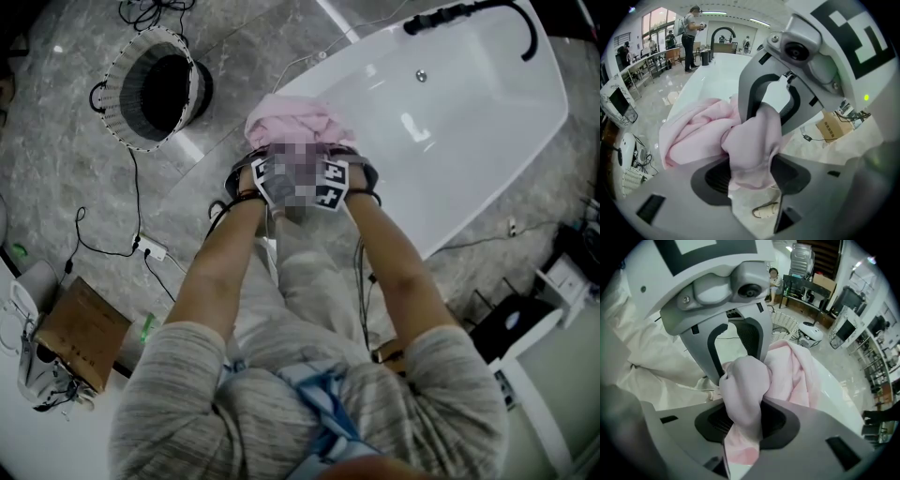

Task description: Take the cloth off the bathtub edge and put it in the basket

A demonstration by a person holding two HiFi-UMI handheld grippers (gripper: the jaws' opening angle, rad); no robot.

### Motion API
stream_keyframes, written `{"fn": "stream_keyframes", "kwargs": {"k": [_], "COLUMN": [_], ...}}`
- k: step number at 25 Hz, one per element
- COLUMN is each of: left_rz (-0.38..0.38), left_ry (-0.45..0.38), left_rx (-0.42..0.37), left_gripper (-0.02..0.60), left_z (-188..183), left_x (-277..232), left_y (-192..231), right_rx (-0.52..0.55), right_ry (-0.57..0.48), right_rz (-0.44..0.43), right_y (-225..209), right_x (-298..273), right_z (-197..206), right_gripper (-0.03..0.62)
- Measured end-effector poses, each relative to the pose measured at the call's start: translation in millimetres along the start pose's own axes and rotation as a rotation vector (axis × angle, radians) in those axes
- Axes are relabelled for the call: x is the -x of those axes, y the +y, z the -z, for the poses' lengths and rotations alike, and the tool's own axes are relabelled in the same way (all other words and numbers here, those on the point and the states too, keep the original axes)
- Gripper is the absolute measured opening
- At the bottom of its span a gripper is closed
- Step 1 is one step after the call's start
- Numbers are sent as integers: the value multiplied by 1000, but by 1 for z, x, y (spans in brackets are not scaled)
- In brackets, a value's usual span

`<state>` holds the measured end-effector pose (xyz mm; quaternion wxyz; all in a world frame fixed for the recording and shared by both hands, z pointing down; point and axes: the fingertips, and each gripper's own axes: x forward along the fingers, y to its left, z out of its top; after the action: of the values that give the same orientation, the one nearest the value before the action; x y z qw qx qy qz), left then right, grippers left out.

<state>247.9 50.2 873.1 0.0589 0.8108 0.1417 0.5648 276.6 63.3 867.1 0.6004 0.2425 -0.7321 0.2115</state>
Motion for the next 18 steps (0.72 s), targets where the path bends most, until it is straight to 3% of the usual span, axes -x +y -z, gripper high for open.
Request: {"fn": "stream_keyframes", "kwargs": {"k": [5,12,18], "left_rz": [33,53,7], "left_ry": [-5,-57,-153], "left_rx": [-16,-24,1], "left_gripper": [208,175,160], "left_z": [-1,-6,-18], "left_x": [11,46,96], "left_y": [-21,-47,-47], "right_rx": [-31,-115,-195], "right_ry": [17,-20,-103], "right_rz": [-16,-22,64], "right_y": [19,40,31], "right_x": [13,52,98], "right_z": [8,1,-22], "right_gripper": [133,126,121]}}
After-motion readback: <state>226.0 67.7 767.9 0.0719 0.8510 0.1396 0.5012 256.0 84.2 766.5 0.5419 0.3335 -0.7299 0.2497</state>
